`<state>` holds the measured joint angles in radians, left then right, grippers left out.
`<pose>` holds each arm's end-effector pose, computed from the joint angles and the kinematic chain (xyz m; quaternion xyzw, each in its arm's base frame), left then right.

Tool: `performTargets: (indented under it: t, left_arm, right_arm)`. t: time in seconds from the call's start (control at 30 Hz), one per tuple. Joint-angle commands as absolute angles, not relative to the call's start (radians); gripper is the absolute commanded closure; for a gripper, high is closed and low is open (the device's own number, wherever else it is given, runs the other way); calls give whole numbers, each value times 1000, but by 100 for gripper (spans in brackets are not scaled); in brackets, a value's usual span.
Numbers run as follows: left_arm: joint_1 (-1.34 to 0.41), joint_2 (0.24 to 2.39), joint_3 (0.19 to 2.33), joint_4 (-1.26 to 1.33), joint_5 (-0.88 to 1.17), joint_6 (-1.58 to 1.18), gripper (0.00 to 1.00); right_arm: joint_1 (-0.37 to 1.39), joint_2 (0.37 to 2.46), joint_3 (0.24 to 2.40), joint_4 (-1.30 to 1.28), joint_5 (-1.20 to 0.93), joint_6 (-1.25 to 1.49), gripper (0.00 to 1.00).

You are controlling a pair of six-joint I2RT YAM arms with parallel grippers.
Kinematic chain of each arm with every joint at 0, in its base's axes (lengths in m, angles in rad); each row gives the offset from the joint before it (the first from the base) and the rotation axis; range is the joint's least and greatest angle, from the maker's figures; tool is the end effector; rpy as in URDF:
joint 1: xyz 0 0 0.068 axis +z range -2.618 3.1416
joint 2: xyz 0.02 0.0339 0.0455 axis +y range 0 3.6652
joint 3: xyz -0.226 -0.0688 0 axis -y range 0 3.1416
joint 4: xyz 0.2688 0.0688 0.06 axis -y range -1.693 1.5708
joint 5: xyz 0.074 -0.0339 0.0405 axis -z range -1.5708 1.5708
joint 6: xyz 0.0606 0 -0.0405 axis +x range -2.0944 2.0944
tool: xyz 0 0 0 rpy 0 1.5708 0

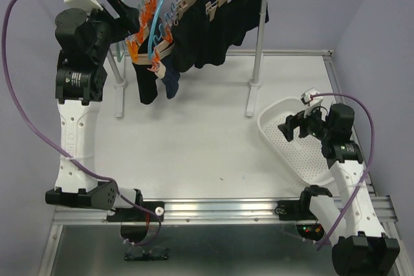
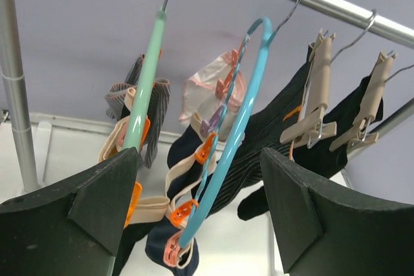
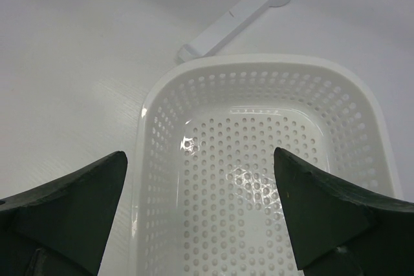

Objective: Remove the underwear clipped to the hanger
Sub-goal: Pick up the hanger from the clothesline.

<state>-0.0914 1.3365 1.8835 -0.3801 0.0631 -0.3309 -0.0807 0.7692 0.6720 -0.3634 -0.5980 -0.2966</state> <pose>0.2969 -0.0311 0.5467 -0.0532 0.6436 -0.1799 0.7420 0.2441 0.0145 0.2492 -0.2418 0.7907 0.1514 0.5417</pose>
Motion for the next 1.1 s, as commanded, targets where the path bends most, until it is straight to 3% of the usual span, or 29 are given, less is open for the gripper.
performTargets:
  t: [0.0,0.53,1.07]
  left_arm:
    - [-86,1396,2049,-432,43,-281,15]
    - [-66,1615,2253,-528,8,-270,44]
    - [-66,1595,2250,-482,-129,-190,43]
  right_arm:
    - [-80,749,678,-364,-594,-318,0]
    - [-80,744,676,-371,-601,-328,0]
    - [-80,750,678,-373,-595,-327,0]
